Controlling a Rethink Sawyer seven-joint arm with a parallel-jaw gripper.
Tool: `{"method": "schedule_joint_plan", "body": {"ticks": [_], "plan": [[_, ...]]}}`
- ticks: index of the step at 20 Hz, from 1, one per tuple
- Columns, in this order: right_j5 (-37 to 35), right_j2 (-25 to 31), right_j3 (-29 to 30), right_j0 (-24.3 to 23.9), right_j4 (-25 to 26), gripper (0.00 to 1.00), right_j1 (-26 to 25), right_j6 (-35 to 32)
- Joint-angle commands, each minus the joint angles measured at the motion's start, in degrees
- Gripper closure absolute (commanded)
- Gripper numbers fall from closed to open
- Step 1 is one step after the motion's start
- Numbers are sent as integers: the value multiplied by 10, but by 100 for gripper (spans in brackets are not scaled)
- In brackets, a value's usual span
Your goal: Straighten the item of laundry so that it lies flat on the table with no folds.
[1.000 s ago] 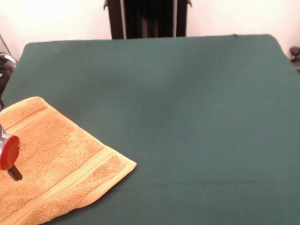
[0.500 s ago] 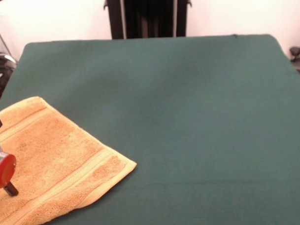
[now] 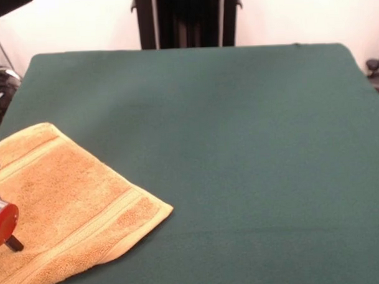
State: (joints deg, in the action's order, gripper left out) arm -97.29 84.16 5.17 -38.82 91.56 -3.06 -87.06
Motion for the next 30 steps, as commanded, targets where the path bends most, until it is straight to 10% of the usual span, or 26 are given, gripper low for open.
{"method": "schedule_joint_plan", "body": {"ticks": [1, 11, 30], "plan": [[24, 195, 14, 33, 115, 0, -34, 109], [-11, 335, 6, 28, 280, 0, -37, 131], [-44, 375, 12, 20, 292, 0, -34, 107]]}}
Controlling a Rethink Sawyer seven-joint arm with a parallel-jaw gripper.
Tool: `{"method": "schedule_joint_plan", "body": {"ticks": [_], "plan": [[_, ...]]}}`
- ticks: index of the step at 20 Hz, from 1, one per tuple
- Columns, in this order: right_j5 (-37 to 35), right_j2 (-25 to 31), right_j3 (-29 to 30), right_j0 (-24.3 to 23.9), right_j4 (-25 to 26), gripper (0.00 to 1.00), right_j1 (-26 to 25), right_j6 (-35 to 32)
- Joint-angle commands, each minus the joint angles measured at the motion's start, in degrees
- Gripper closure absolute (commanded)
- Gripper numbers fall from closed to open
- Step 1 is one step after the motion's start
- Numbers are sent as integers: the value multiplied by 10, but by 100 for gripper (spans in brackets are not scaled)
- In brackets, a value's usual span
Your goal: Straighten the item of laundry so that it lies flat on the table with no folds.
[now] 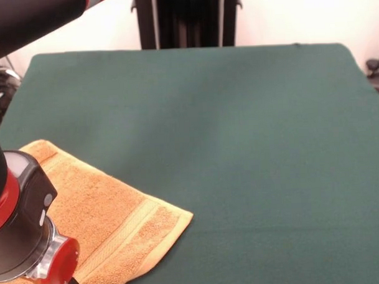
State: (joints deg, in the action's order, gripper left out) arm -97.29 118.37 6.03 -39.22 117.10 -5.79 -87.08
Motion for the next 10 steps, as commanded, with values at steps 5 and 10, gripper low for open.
{"method": "schedule_joint_plan", "body": {"ticks": [5, 10], "plan": [[-11, 44, 2, 21, 45, 0, -18, 101], [14, 64, -3, 25, 68, 0, -31, 80]]}}
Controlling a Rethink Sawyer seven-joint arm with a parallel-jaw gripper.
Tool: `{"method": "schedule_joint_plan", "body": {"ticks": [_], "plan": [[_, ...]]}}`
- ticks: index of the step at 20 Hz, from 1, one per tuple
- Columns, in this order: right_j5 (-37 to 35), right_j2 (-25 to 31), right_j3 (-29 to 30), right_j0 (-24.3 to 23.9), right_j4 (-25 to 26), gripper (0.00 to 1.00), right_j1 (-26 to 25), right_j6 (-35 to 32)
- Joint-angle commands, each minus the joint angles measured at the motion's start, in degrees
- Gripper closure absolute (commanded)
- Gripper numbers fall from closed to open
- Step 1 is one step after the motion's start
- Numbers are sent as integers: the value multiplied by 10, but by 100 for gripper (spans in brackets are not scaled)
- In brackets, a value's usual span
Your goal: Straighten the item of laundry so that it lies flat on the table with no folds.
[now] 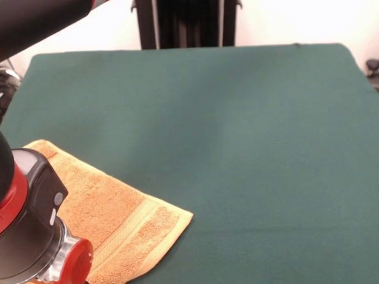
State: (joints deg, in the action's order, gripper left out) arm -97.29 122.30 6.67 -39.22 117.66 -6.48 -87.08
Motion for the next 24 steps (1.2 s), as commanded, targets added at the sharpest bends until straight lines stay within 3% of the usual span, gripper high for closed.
{"method": "schedule_joint_plan", "body": {"ticks": [1, 9, 13, 24], "plan": [[13, 33, -11, 25, 74, 0, -27, 81], [-20, 113, -21, 32, 199, 0, -54, 95], [-24, 125, -16, 31, 244, 0, -63, 120], [-32, 142, -8, 19, 290, 0, -78, 166]]}}
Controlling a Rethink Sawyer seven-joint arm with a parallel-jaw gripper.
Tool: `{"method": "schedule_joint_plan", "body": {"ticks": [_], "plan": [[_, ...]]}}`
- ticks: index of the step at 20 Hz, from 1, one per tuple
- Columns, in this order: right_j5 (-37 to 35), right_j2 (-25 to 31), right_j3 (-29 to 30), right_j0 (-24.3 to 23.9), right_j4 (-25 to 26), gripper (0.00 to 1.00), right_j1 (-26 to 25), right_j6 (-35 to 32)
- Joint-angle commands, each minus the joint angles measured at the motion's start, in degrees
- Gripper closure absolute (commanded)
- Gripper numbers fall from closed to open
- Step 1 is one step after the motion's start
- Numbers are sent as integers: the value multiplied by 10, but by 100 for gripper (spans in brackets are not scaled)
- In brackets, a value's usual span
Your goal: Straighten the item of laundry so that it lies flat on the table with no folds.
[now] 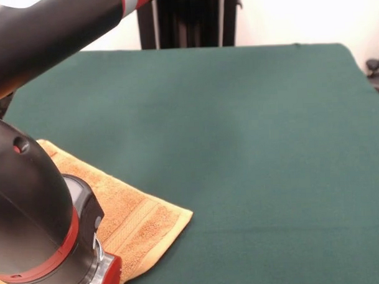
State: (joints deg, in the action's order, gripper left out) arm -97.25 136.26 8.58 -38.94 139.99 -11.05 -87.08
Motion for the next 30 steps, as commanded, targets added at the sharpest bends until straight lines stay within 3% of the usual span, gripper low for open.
{"method": "schedule_joint_plan", "body": {"ticks": [1, 20, 21, 30], "plan": [[-28, 4, -28, 15, 65, 0, -36, 161], [14, 22, -28, 10, 73, 0, -55, 139], [15, 22, -28, 10, 73, 100, -55, 138], [10, 37, -33, 8, 74, 100, -57, 123]]}}
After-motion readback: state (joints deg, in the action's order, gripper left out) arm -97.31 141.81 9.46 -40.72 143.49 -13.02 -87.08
